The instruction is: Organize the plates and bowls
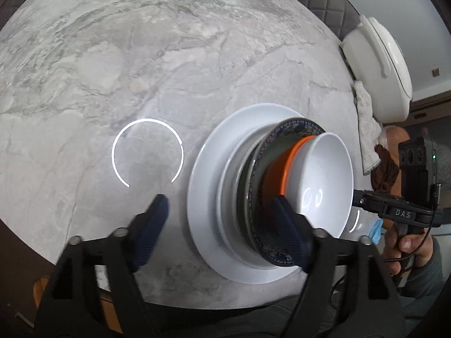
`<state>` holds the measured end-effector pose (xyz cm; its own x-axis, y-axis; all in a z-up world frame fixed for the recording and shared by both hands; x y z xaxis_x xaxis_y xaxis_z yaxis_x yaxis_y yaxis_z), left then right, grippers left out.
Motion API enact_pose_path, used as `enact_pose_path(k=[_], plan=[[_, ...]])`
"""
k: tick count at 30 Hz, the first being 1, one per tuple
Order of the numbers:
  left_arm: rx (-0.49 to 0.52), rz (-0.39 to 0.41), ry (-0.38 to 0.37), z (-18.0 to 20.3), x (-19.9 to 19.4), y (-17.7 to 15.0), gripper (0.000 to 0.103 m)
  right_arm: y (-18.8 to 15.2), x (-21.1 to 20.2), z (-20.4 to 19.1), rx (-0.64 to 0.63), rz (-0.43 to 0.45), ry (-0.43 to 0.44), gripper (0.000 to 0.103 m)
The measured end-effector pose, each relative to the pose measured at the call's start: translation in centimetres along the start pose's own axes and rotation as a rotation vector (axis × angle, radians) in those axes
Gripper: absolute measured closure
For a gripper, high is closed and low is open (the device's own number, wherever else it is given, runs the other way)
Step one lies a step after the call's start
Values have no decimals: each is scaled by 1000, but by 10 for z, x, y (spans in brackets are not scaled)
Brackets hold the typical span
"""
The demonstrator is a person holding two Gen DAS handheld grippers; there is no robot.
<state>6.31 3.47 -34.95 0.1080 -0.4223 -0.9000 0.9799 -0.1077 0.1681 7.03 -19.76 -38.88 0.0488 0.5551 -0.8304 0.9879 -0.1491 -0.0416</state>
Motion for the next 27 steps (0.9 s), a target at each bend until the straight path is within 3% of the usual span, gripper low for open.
enact_pose_path(k=[1, 3, 4, 5, 8, 11, 15, 17, 19, 22, 27], plan=[[-22, 27, 2, -4, -9, -2, 0, -1, -3, 1, 2, 8, -4, 82], [-18, 64, 36, -9, -26, -5, 0, -2, -13, 2, 16, 37, 12, 60], [-5, 79, 53, -8, -34, -6, 0, -4, -19, 1, 21, 55, 22, 41], [8, 97, 69, -7, -41, -7, 0, -5, -25, 0, 21, 75, 24, 29], [46, 153, 103, 0, -63, -12, 0, -9, -40, -6, 1, 130, 8, 18], [97, 164, 126, 10, -79, -20, 0, -12, -52, -15, -48, 203, -58, 15], [166, 223, 331, 18, -110, -31, 1, -19, -62, -33, -122, 298, -128, 12], [160, 295, 421, 19, -134, -37, 1, -25, -65, -43, -167, 342, -170, 12], [148, 381, 414, 24, -157, -41, 1, -32, -70, -56, -199, 383, -196, 12], [106, 416, 380, 30, -175, -47, 1, -45, -81, -74, -226, 448, -235, 12], [68, 507, 260, 69, -204, -66, 1, -71, -112, -98, -207, 562, -277, 12]])
Point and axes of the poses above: each gripper's, at about its wrist camera, not at the fingertips, and x roughly the way its jaws point, z to its right, y to its top, the point moved 8 cm from there along x, roughly the way its jaws point, and after that the axes turned 14 degrees about x, right-handed, at the moved point
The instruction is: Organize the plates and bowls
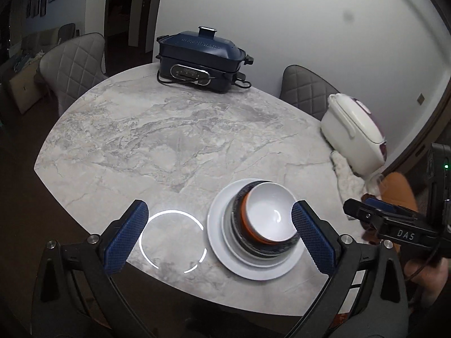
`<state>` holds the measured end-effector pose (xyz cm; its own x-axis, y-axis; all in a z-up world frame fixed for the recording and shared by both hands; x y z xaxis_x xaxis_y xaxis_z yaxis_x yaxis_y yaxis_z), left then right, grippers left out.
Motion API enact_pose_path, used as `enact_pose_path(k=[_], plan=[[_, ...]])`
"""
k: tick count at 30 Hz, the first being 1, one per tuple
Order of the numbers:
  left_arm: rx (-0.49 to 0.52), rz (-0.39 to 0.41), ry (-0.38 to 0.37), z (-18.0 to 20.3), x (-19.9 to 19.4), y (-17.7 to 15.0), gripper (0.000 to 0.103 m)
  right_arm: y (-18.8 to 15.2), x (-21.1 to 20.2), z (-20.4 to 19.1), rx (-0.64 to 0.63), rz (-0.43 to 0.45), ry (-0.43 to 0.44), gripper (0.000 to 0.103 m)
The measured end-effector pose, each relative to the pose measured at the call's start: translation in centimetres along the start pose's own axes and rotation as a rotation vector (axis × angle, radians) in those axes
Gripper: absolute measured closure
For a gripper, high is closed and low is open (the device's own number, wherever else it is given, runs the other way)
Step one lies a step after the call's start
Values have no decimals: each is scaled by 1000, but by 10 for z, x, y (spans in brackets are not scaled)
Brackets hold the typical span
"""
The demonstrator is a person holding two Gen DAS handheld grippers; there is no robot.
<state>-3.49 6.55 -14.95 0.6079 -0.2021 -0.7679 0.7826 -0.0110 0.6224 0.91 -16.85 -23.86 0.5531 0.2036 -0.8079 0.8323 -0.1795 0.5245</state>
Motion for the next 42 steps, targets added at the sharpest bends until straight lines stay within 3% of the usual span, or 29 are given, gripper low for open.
enact_pose_path(k=[3, 5, 9, 12, 14, 16, 20, 21, 23, 26, 31, 42], plan=[[14, -38, -73, 26, -13, 1, 1, -1, -30, -7, 0, 76, -27, 12], [11, -15, -123, 39, -27, 6, 1, -2, -46, -12, -14, 123, -38, 12], [44, -21, -58, 55, -51, 13, 1, -3, -65, -20, -48, 167, -28, 12], [69, 47, 28, 63, -81, 19, 1, -3, -72, -18, -50, 178, -17, 12], [23, 99, 56, 66, -98, 20, 1, -4, -73, -17, -59, 175, -11, 12], [-29, 93, 62, 69, -108, 16, 1, -4, -73, -15, -73, 166, -4, 12], [-142, 20, -4, 78, -106, 5, 1, -2, -76, -13, -134, 166, 14, 12], [-141, 39, 35, 79, -110, 5, 1, -2, -78, -13, -156, 170, 13, 12], [-106, 56, 205, 79, -118, 8, 1, -1, -82, -11, -184, 170, 26, 12], [-114, 38, 289, 89, -120, 5, 1, 0, -87, 0, -189, 159, 37, 11], [-117, -33, 351, 118, -113, -8, 1, 1, -91, 18, -206, 123, 42, 11], [-111, -38, 345, 170, -114, -14, 1, 2, -102, 38, -239, 107, 57, 11]])
Point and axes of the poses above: each gripper's, at about its wrist camera, not at the fingertips, and x roughly the way its jaws point, z to its right, y to its top, the point moved 8 cm from there along x, roughly the way its jaws point, and after that the axes turned 14 degrees about x, right-handed, at the moved point
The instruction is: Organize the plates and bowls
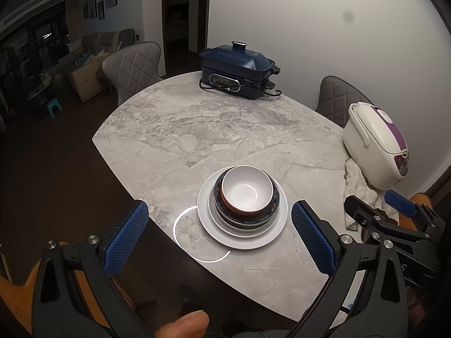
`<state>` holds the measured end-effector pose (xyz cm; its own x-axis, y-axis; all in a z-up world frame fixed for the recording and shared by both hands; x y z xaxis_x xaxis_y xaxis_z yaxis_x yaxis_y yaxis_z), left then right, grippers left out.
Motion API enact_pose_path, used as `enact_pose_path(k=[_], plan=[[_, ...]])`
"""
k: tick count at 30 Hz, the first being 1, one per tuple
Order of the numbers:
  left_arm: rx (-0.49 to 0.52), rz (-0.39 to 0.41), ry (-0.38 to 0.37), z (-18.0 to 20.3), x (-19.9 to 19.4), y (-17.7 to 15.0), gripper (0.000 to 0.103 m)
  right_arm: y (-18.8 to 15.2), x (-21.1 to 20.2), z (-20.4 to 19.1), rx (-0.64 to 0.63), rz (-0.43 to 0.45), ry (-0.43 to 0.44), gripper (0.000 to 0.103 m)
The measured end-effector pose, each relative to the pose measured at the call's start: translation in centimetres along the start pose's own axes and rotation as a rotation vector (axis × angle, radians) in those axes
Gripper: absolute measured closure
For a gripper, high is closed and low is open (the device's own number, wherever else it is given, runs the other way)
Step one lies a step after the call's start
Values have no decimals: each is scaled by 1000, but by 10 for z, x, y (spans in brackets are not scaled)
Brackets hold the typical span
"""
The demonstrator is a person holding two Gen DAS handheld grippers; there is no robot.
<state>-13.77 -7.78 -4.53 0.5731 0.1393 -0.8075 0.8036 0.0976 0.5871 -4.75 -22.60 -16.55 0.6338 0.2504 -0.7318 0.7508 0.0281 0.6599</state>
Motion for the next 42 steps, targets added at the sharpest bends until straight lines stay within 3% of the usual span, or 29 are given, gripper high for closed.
enact_pose_path(k=[21, 42], plan=[[18, -12, -10, 11, 18, 12, 1, 2, 16, 2, -15, -38, 13, 11], [8, -47, 16, -8, 38, 7, 1, 3, 22, 4, -21, -40, -10, 11]])
Point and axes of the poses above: each gripper's, at about its wrist camera, not at the fingertips, and x roughly the way its jaws point, z to its right, y to its top, the point moved 8 cm from there along x, roughly the way its jaws point, and after that the axes turned 14 degrees about x, right-handed, at the moved point
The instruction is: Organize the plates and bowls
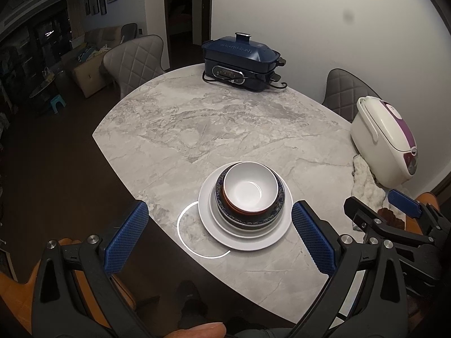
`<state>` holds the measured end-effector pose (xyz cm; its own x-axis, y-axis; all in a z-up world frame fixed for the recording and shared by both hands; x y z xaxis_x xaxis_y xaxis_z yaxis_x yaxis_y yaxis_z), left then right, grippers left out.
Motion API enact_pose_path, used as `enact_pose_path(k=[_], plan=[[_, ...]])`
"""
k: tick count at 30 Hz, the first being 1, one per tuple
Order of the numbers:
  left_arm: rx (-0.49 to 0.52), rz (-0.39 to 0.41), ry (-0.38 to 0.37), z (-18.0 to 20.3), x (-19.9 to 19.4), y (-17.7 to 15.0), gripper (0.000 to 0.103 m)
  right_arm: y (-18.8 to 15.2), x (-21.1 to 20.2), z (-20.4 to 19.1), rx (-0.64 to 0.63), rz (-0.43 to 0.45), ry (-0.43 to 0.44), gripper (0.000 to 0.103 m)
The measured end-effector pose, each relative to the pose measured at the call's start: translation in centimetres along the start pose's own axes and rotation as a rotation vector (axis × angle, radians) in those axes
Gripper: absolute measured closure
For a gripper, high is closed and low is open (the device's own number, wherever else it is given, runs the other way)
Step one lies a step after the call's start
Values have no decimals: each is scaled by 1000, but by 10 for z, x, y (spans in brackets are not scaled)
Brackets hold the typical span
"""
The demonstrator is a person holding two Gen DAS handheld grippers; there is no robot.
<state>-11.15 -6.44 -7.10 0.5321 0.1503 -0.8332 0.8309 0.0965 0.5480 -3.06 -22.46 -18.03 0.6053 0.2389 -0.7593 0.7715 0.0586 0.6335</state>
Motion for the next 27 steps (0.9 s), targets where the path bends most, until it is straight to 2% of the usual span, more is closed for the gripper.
enact_pose_path(k=[27], plan=[[8, -18, -11, 2, 16, 5, 1, 2, 3, 4, 0, -9, -14, 11]])
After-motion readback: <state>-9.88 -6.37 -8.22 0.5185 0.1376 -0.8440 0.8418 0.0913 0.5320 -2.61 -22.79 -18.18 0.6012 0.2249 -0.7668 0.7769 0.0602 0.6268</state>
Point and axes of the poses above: each gripper's, at about its wrist camera, not at the fingertips, and x roughly the way its jaws point, z to its right, y to its top, the point moved 8 cm from there along x, roughly the way its jaws point, and after that the axes turned 14 degrees about x, right-handed, at the moved point
